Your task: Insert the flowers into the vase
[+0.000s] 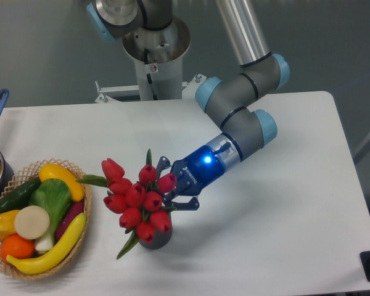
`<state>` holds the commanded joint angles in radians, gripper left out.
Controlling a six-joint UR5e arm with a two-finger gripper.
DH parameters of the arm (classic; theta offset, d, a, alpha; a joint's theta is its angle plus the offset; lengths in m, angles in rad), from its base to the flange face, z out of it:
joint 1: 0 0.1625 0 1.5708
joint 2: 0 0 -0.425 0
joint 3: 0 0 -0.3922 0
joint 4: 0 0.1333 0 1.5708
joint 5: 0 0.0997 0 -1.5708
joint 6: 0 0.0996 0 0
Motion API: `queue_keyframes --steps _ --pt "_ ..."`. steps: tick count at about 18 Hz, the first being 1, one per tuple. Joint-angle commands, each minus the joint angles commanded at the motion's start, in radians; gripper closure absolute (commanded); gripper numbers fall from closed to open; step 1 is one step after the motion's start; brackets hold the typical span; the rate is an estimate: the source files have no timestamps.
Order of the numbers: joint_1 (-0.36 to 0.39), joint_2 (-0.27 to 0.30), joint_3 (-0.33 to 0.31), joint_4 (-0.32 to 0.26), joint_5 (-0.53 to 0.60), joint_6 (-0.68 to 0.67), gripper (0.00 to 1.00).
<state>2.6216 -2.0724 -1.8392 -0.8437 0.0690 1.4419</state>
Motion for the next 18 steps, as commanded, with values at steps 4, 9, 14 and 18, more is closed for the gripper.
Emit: queue_keyframes --steps 4,9,14,18 --pt "0.005 0.003 0.003 0.000 -0.002 0.000 0.41" --pt "0.012 0.011 0.002 0.000 -0.002 0.012 0.01" --pt "0.052 0.027 -0.005 0.005 0.003 0.061 0.00" --pt "0.095 0.095 -0.051 0.005 0.122 0.110 0.00"
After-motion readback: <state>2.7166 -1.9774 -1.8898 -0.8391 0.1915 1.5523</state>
